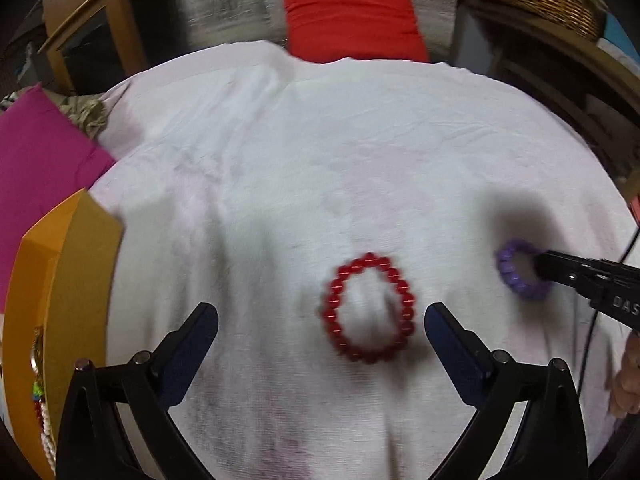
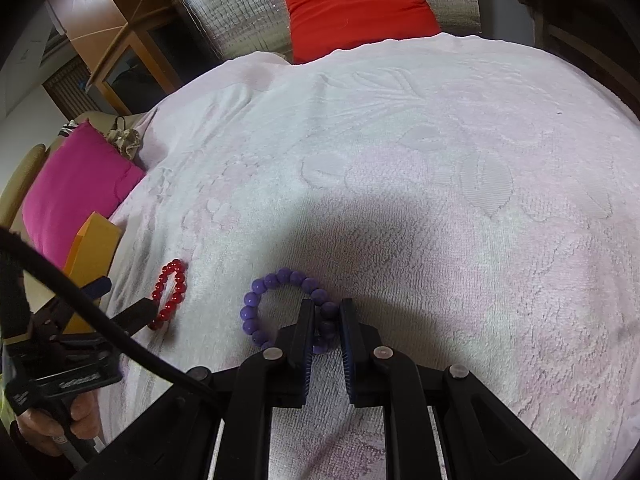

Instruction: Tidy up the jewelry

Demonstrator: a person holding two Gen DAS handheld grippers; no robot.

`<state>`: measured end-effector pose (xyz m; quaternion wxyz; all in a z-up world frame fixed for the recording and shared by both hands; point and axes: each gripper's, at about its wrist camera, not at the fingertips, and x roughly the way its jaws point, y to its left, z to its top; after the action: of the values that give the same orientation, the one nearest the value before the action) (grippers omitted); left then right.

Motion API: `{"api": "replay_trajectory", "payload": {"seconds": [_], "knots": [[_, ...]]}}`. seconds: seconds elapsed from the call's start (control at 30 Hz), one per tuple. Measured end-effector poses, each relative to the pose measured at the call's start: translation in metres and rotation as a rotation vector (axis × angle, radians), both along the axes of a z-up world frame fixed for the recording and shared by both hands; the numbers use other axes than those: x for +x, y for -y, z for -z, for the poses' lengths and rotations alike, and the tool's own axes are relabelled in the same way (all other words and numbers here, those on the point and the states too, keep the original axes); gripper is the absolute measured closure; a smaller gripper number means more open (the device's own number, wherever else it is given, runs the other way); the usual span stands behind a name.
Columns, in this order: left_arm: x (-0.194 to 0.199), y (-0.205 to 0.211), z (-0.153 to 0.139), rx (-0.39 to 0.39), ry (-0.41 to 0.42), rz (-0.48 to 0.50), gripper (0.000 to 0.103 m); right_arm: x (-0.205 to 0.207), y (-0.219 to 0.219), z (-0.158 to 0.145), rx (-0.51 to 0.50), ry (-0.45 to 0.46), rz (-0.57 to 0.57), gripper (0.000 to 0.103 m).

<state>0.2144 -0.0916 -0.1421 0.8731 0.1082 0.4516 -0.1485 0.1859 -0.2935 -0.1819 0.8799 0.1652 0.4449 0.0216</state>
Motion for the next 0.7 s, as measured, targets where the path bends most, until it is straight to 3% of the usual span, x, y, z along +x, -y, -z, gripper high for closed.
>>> {"api": "replay_trajectory", "payload": {"seconds": [0.23, 0.37, 0.43, 0.5, 0.7], "knots": [[-0.002, 0.011, 0.013, 0.025, -0.035, 0.034, 0.004, 0.000, 0.000, 0.000, -0.001, 0.000, 0.000, 0.087], [0.004, 0.011, 0.019, -0.010, -0.071, 0.039, 0.035, 0.000, 0.000, 0.000, -0.001, 0.001, 0.000, 0.087], [0.006, 0.011, 0.021, -0.036, -0.084, 0.041, 0.042, 0.000, 0.000, 0.000, -0.001, 0.001, 0.000, 0.087], [0.004, 0.013, 0.020, -0.038, -0.069, 0.053, 0.057, -0.001, 0.000, 0.000, -0.001, 0.001, -0.001, 0.087], [-0.001, 0.021, 0.016, -0.045, -0.040, 0.103, 0.080, -0.001, -0.002, 0.000, -0.013, 0.004, -0.007, 0.087]]}}
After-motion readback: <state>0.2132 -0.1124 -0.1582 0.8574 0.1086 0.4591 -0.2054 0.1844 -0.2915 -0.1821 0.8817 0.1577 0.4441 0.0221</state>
